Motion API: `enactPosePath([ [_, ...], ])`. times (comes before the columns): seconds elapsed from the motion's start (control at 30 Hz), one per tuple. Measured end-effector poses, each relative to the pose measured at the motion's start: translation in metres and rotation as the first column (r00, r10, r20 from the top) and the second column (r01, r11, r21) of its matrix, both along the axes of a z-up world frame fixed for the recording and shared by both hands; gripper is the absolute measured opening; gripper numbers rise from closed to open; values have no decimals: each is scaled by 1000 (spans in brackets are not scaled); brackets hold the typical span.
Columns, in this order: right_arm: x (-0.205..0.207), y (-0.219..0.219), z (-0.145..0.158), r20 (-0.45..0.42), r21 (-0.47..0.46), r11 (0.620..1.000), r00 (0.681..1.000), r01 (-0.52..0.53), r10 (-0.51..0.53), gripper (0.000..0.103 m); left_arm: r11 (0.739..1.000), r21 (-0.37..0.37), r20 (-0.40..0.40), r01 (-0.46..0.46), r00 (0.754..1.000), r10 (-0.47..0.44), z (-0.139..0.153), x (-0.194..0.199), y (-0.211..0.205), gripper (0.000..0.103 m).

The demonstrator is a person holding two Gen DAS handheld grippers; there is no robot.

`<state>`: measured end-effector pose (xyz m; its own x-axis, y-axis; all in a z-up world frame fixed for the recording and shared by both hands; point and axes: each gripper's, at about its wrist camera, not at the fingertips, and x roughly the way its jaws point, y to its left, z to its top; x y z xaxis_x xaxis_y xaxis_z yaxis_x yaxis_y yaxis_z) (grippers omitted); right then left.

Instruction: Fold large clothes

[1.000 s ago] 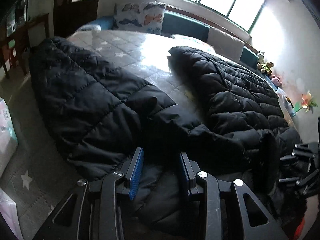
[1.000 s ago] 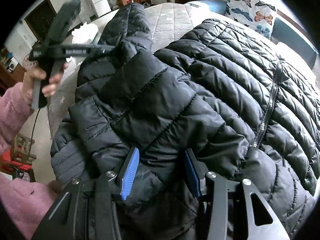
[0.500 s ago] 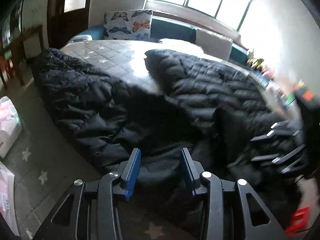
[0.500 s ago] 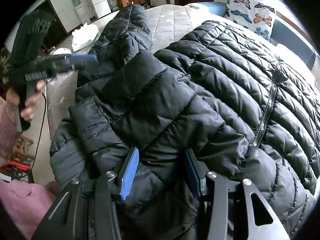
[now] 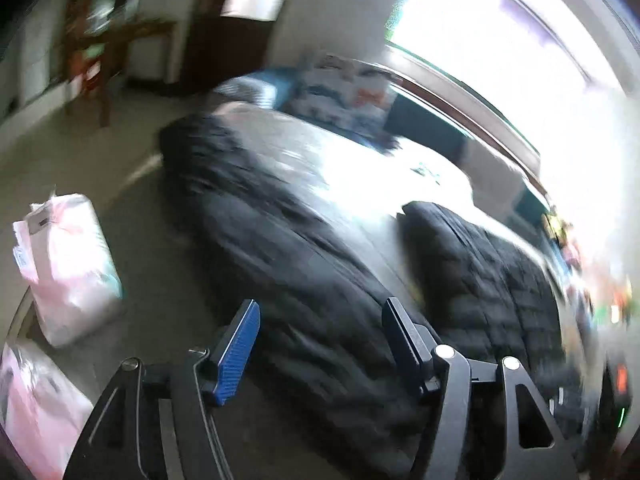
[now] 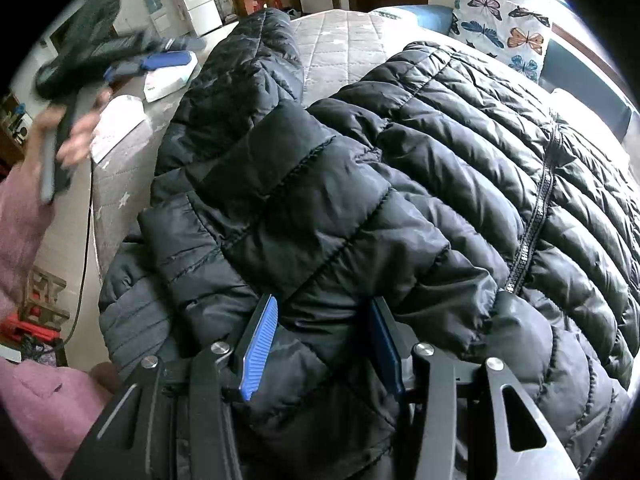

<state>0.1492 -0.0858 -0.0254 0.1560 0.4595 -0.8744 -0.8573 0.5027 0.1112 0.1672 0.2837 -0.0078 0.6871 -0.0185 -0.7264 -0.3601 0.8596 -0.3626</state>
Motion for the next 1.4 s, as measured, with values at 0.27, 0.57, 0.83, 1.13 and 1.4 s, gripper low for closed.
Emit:
enactPosePath([
  [0.27, 1, -1, -1, -7, 6, 1000, 1000, 1, -1, 53, 963, -142, -101, -230, 971, 217, -40, 47, 94, 67],
  [0.57, 1, -1, -1, -8, 5, 1000, 1000, -3, 3, 55, 912, -336, -71, -235, 972, 225, -77, 57, 133, 54],
  [0.83, -1, 1, 4, -1, 1, 1000, 1000, 9, -9, 55, 931, -303, 48, -203, 973, 227, -44, 60, 126, 11],
  [1.13, 4, 12, 18, 24, 49, 999, 1000, -3, 2, 55, 992, -85, 262, -91, 959, 110, 83, 44, 52, 10],
  [1.4, -3, 7, 26, 66, 34, 999, 998, -4, 2, 57, 984, 144, 403, 104, 902, -155, 172, 16, -81, 10],
])
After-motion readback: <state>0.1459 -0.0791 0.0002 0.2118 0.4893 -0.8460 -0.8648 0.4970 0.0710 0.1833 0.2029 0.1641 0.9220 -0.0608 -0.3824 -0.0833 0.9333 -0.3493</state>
